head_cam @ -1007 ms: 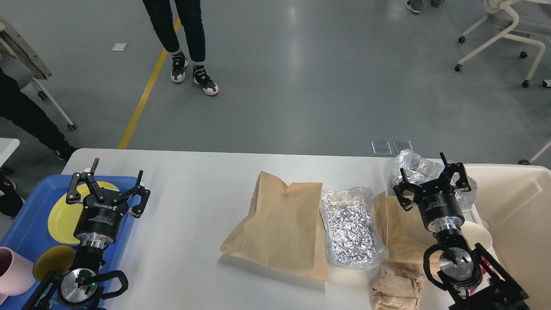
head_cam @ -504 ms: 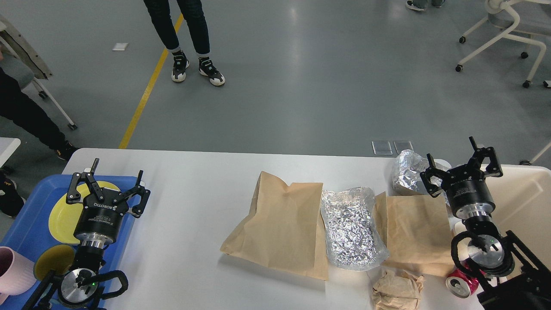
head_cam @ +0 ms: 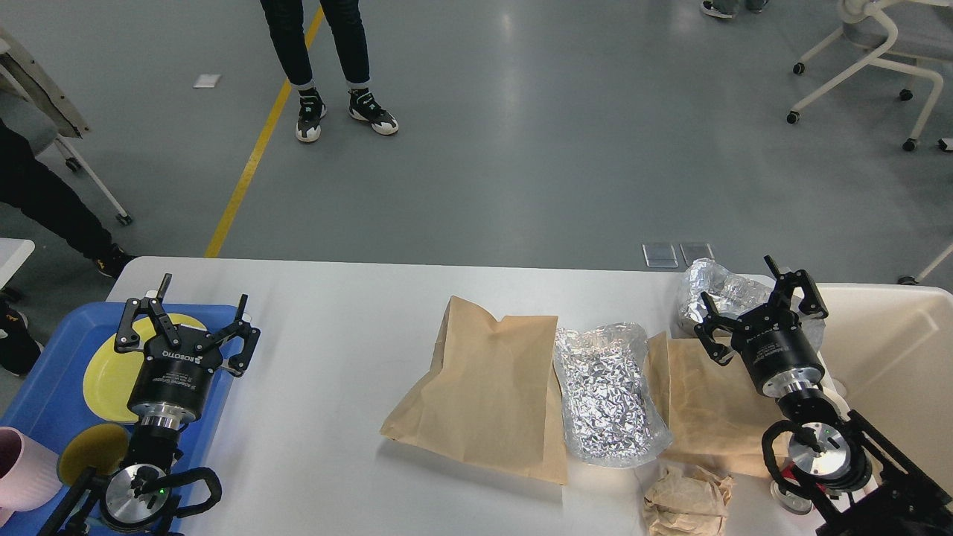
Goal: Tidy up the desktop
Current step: 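Raise the right gripper from beside the white bin, then swing the right gripper over the table toward the foil packet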
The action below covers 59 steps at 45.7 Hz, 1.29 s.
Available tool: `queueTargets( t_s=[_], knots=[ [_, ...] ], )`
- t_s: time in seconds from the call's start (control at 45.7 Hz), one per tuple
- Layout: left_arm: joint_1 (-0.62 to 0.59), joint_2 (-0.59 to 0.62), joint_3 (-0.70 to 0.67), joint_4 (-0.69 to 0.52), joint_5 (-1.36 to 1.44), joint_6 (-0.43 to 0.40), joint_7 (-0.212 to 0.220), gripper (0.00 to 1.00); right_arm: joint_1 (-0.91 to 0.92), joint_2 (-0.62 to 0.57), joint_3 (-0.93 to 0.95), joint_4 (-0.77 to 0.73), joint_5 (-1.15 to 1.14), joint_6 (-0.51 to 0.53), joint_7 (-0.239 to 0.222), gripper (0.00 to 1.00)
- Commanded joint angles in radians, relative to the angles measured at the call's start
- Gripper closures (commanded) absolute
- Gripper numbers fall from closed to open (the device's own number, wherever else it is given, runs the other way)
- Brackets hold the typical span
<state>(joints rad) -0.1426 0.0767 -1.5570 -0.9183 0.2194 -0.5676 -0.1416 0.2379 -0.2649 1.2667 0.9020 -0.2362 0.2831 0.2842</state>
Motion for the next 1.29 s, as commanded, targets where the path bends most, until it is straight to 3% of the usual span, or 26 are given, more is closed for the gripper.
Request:
queueTargets(
  t_s=[0.0, 0.482, 0.591, 0.788, 0.942, 1.27],
  knots=[
    [0.000, 0.000, 0.000, 0.001, 0.000, 0.000, 0.000, 0.04, 0.004, 0.003, -0.004, 0.000, 0.000, -0.001, 0.000, 0.00],
    [0.000, 0.000, 0.000, 0.001, 0.000, 0.000, -0.001, 0.04, 0.086, -0.019, -0.010, -0.041, -0.002, -0.002, 0.001, 0.00],
    [0.000, 0.000, 0.000, 0.001, 0.000, 0.000, -0.001, 0.04, 0.089, -0.098, -0.108, -0.028, 0.000, 0.001, 0.004, 0.00],
    [0.000, 0.000, 0.000, 0.001, 0.000, 0.000, 0.000, 0.04, 0.224, -0.281, -0.470, -0.034, 0.000, 0.016, 0.012, 0.00],
    [0.000, 0.000, 0.000, -0.001, 0.000, 0.000, 0.000, 0.04, 0.435, -0.416, -0.837, -0.037, 0.002, 0.024, 0.012, 0.00],
    [0.000, 0.000, 0.000, -0.001, 0.000, 0.000, 0.000, 0.04, 1.075, -0.396, -1.808, -0.040, 0.096, 0.053, 0.010, 0.00]
  ],
)
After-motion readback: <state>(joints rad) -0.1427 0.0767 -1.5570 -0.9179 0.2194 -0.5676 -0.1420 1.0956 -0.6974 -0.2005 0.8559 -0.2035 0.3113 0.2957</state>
